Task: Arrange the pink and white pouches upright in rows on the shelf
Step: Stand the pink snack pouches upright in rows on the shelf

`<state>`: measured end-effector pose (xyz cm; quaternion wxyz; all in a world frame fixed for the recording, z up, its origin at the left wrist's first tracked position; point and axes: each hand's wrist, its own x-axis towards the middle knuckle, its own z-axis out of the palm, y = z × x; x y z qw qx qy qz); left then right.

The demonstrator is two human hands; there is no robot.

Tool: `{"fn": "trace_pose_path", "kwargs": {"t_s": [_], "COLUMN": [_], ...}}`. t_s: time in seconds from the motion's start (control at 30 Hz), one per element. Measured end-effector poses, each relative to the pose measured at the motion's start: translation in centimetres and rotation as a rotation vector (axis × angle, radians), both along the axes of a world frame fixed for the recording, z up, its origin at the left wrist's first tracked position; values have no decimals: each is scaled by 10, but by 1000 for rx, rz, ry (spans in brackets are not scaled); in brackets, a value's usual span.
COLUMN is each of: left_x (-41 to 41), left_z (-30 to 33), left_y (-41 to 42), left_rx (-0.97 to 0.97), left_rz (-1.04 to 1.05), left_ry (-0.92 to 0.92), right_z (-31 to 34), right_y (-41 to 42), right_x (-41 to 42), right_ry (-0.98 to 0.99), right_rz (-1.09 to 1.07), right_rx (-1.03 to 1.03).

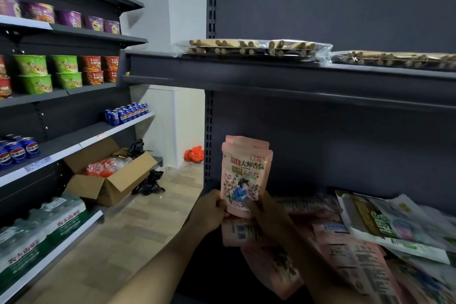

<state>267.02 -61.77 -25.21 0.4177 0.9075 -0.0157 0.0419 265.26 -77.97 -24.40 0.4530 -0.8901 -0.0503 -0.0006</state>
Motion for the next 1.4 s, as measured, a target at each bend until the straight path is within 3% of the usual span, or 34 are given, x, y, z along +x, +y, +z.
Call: {"fn": "trace_pose_path", "kwargs": {"t_s": [0.13,0.3,0.73,1.4], "left_x": [1,9,20,27], "left_z": [4,-1,-14,1], "left_y": [0,0,-8,4], "left_rx": [-48,53,-124,-123], "left_rz": [-5,17,104,-67], "left_ry": [-19,-76,-217,-24], "right_z": [5,4,5,17], "right_y": [0,7,5,6], "right_x": [6,14,24,24], "right_ry": [20,12,-41,17], "right_rz": [-113,-212,-286,-352], "right_rx": [-7,-48,-47,-66]}}
